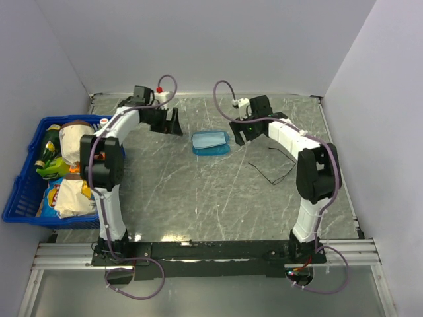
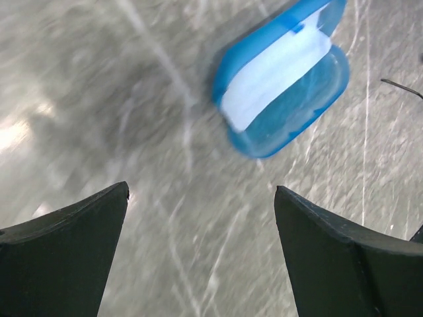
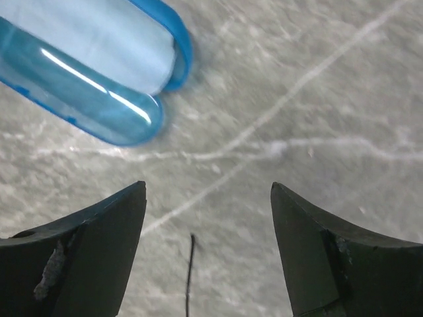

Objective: Organize the sunglasses
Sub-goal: Place the folded cleaning cloth, then adjust the sunglasses at the corner of the board.

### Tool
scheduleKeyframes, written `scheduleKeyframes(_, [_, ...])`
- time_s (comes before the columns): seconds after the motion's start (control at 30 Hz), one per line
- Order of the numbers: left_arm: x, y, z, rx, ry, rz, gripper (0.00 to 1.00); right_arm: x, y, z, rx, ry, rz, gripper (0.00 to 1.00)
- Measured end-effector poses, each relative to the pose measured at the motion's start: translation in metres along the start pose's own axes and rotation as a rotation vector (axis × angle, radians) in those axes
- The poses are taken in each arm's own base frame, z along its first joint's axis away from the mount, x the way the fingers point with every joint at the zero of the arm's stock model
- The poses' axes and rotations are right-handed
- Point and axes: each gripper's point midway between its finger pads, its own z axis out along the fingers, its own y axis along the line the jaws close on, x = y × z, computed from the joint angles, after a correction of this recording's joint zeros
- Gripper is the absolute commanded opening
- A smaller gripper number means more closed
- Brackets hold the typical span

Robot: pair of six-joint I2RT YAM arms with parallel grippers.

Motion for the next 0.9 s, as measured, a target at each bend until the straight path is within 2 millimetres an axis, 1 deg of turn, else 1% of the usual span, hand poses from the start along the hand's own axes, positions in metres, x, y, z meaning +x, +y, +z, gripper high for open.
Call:
scheduleKeyframes(0.13, [0.002,0.008,-0.026,-0.043,-0.033,0.003,0.97,0.004,-0.013,-0.022,0.022,-0.014,-0.013,0.83])
scheduleKeyframes(0.2, [0.001,0.006,-0.034,-0.054,-0.051,0.021,0.97,0.006,-0.018,-0.033,0.033,-0.022,-0.035,0.83])
scheduleKeyframes(0.27, [0.002,0.001,-0.041,-0.061,-0.063,0.047,0.97,0.015,-0.022,-0.045,0.039,-0.018,-0.073,0.82])
scheduleKeyframes(0.37, [0.006,-0.008,-0.051,-0.061,-0.066,0.079,0.96,0.035,-0.026,-0.063,0.030,0.007,-0.139,0.82])
scheduleKeyframes(0.47, [0.010,-0.017,-0.059,-0.045,-0.067,0.108,0.97,0.059,-0.034,-0.080,0.022,0.042,-0.197,0.82])
scheduleKeyframes(0.57, [0.023,-0.026,-0.066,-0.021,-0.044,0.119,0.97,0.084,-0.044,-0.097,0.019,0.081,-0.251,0.82])
scheduleKeyframes(0.63, [0.032,-0.031,-0.070,-0.008,-0.029,0.125,0.97,0.101,-0.049,-0.104,0.019,0.108,-0.296,0.82])
scheduleKeyframes(0.67, [0.037,-0.033,-0.072,-0.004,-0.021,0.128,0.97,0.108,-0.050,-0.106,0.017,0.124,-0.311,0.81])
scheduleKeyframes(0.7, [0.042,-0.035,-0.075,0.000,-0.007,0.129,0.97,0.121,-0.050,-0.105,0.012,0.152,-0.345,0.80])
scheduleKeyframes(0.73, [0.046,-0.037,-0.078,0.004,0.004,0.134,0.96,0.128,-0.049,-0.104,0.006,0.168,-0.358,0.79])
scheduleKeyframes(0.83, [0.052,-0.042,-0.085,0.009,0.024,0.148,0.96,0.162,-0.044,-0.098,-0.028,0.248,-0.413,0.76])
scheduleKeyframes(0.9, [0.056,-0.044,-0.088,0.010,0.033,0.148,0.96,0.182,-0.040,-0.096,-0.056,0.288,-0.435,0.74])
